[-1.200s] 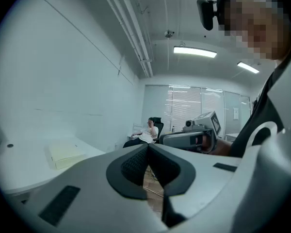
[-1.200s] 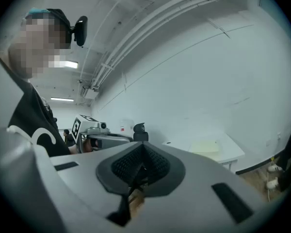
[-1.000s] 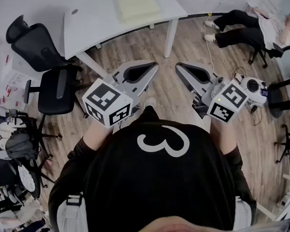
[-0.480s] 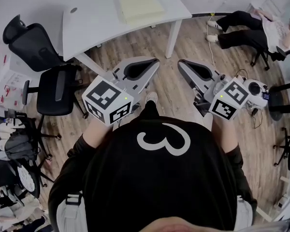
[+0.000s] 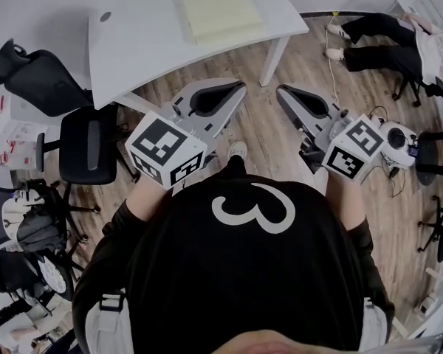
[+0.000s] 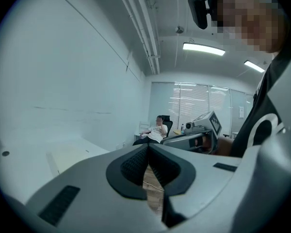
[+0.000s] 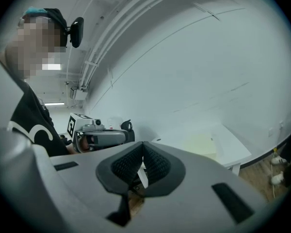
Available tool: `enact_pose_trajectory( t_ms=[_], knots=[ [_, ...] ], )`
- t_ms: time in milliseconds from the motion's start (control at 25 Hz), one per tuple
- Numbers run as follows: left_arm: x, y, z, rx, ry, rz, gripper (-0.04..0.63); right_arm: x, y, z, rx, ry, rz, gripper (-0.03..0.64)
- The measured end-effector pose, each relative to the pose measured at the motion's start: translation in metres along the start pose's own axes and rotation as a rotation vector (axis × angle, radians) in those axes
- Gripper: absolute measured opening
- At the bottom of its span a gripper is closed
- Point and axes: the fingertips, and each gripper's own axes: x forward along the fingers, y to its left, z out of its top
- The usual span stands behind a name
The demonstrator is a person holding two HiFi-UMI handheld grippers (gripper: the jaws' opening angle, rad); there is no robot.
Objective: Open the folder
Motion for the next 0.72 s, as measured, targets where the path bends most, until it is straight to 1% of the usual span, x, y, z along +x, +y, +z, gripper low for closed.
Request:
enact_pose_trajectory(
  t_ms=[240, 400, 560, 720],
  knots=[
    [0.041, 0.066, 0.001, 0.006, 0.048, -0.019, 0.017, 0.047, -0.058, 0.012, 0.039, 0.006, -0.031, 0.025],
    [0.065, 0.106, 0.002, 0.000, 0.060, -0.013, 0.017, 0.066, -0.089, 0.019, 0.055, 0.013, -0.060, 0.025],
    [0.091, 0.144, -0.010, -0.018, 0.089, -0.006, 0.018, 0.081, -0.124, 0.019, 0.082, 0.018, -0.087, 0.025],
    [0.114, 0.176, -0.025, -0.002, 0.137, 0.016, 0.018, 0.092, -0.153, 0.013, 0.112, 0.024, -0.109, 0.025]
  ],
)
